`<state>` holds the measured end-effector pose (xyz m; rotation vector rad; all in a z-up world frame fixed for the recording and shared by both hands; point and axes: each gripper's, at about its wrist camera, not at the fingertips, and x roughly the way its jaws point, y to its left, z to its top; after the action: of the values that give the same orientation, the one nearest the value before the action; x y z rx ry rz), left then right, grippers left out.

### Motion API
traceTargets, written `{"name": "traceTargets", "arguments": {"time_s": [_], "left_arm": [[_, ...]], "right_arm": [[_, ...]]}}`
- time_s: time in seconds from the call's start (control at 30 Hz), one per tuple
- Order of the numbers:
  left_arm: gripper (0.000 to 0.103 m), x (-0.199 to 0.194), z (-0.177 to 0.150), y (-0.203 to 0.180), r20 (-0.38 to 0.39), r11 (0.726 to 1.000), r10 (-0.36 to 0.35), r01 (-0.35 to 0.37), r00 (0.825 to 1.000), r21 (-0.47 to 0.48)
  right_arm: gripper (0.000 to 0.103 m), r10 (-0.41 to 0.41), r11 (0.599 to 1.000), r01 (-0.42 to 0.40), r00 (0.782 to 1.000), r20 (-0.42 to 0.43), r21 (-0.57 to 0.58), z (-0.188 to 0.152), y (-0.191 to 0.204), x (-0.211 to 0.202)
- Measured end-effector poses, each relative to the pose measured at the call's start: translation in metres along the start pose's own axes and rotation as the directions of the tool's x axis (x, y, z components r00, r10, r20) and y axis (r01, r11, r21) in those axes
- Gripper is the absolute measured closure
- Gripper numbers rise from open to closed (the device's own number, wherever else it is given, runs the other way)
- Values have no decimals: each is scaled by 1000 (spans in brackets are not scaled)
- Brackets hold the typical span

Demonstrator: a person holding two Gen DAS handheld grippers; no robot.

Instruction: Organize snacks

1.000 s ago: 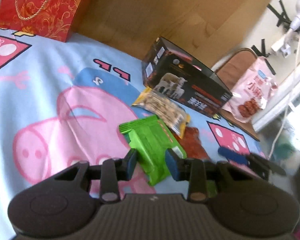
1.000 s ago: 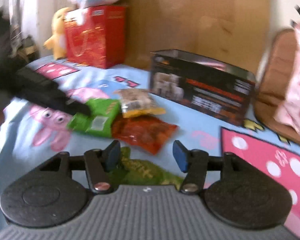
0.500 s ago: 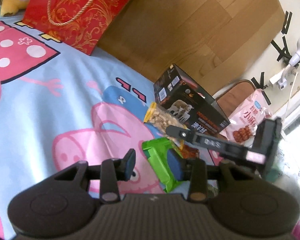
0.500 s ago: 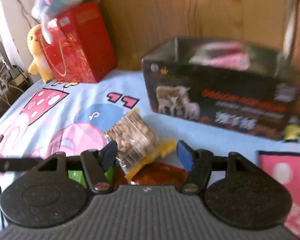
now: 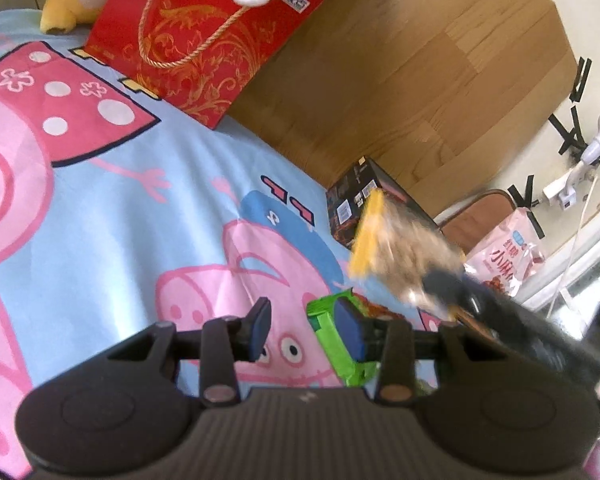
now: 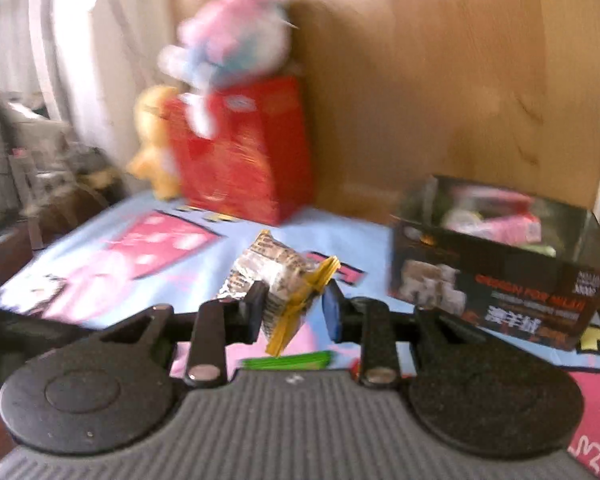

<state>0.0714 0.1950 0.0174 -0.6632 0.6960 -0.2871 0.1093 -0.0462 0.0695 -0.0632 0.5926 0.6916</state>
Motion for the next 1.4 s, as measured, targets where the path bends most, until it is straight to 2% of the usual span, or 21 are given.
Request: {"name": "traceTargets", "arguments": {"time_s": [0.17,0.3,0.4,0.47,0.57,0.67,0.8,0.93,1.1,1.27,1.4], "left_arm": [[67,-21,-13,1,4,1000,5,-5,1000,13],[67,-54,-39,0,3,999,8,-8,1000,53],[67,-82,-66,0,-12,994,37,-36,999,101],[67,-98,-85,0,-37,990,62,-57,997,126],[62,-113,-107,0,-59,986,96,-87,994,140],[61,-119,-115,-4,-40,987,98,-92,994,134],[60,-110,-103,-15,0,988,93,-92,996,123],[60,-82,-83,-34,-7,984,60,-58,998,169],[55,-44,-70,-47,-63,985,22,-11,998,174],[51,-27,-80,-51,-126,982,9,15,992,191],[51,-16,-88,-43,-184,987,-10,39,983,154]], "right_arm": [[70,88,996,-89,992,-85,-9,-31,11,-27],[70,124,992,-127,981,-147,-16,-62,17,-37],[70,153,988,-157,974,-165,-5,-76,17,-43],[69,159,987,-163,973,-169,-12,-81,20,-48],[69,159,985,-168,972,-175,-36,-91,19,-55],[61,119,991,-127,981,-155,-41,-96,16,-59],[48,84,996,-87,990,-112,-19,-99,10,-69],[44,71,997,-72,994,-82,-8,-103,8,-82],[42,61,998,-61,995,-76,5,-114,12,-92],[42,49,998,-52,994,-95,-36,-120,21,-89],[42,53,995,-63,991,-120,-83,-120,26,-79]]}}
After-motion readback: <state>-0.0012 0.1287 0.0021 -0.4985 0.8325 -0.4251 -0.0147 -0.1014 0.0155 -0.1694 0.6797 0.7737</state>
